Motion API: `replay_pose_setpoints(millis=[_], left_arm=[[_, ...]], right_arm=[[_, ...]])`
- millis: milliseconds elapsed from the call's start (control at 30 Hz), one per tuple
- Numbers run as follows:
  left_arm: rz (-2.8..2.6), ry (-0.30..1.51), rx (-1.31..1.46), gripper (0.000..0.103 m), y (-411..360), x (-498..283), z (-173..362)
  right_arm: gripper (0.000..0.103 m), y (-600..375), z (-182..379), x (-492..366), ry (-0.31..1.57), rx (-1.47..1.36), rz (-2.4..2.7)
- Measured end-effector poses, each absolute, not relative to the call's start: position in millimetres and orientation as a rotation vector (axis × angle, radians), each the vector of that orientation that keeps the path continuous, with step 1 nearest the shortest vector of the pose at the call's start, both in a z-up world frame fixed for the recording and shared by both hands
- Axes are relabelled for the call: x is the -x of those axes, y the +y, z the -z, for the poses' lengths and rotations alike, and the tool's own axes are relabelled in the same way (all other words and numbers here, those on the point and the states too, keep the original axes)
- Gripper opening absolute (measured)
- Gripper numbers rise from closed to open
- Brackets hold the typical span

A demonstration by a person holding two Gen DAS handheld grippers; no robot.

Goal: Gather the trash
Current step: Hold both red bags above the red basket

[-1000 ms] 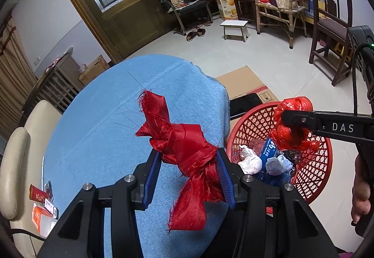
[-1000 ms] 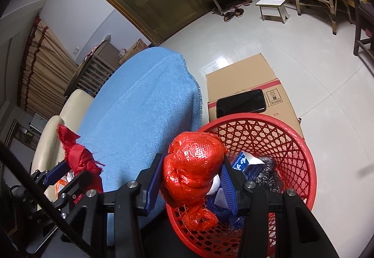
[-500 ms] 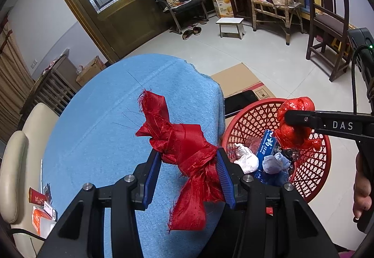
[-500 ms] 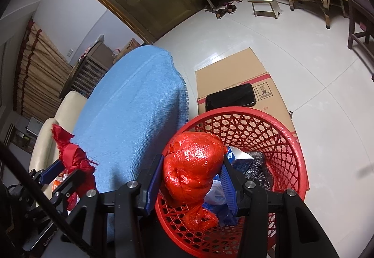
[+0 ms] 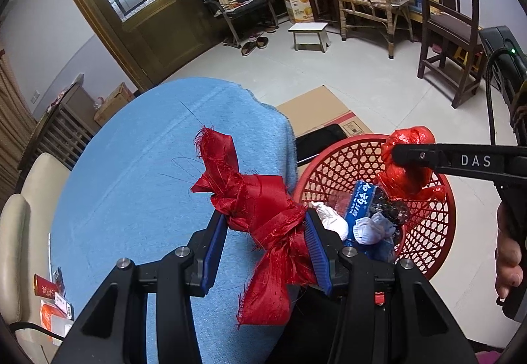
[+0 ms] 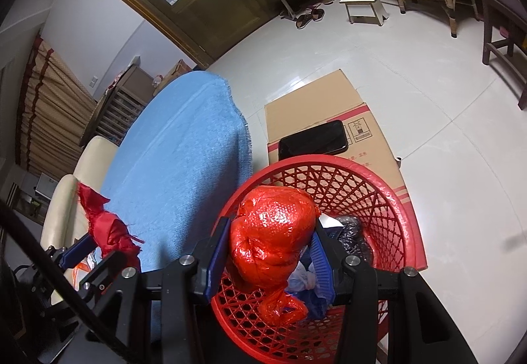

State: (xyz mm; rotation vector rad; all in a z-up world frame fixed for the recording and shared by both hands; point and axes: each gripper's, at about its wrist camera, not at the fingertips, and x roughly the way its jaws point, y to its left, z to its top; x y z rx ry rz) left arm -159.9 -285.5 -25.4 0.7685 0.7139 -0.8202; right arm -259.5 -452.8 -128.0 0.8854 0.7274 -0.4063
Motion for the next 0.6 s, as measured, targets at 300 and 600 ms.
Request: replay_pose_setpoints(millis=[300,600], left_arm=[[0.844,0.729,-0.780,0.049,-290.8,163.9,31.6],[0.874,0.745,-0.794,0.049,-294.4,168.2,37.5]], right_arm=[[0.050,-454.3,126.4,263.0,0.734,-0.882,0.415],[0.051,-457.3,129.6,263.7,0.749,-0.885,0.423]])
